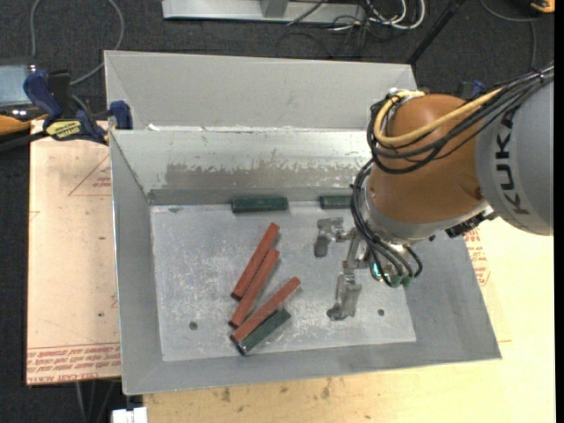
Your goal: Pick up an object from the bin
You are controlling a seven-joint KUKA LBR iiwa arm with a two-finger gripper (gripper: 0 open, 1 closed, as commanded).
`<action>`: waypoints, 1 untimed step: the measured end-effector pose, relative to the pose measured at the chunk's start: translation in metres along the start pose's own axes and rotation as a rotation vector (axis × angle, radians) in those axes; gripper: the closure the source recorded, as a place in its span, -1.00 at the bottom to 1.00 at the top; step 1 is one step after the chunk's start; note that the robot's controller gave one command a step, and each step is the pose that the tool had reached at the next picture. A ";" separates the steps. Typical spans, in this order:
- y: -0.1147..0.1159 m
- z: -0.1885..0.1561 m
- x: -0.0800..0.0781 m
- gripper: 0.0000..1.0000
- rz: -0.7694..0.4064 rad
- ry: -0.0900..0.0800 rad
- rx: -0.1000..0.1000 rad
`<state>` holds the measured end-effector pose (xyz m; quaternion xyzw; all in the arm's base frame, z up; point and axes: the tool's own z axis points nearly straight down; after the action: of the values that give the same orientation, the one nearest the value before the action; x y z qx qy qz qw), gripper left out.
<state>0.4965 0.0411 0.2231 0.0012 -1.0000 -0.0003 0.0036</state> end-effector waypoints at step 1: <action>0.071 0.154 -0.061 -1.00 -0.245 -0.008 0.000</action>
Offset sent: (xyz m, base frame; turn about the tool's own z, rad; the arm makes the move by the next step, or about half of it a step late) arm 0.0592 0.0700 -0.1531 -0.2439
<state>0.5567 0.1128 0.0687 0.1232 -0.9924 -0.0007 -0.0005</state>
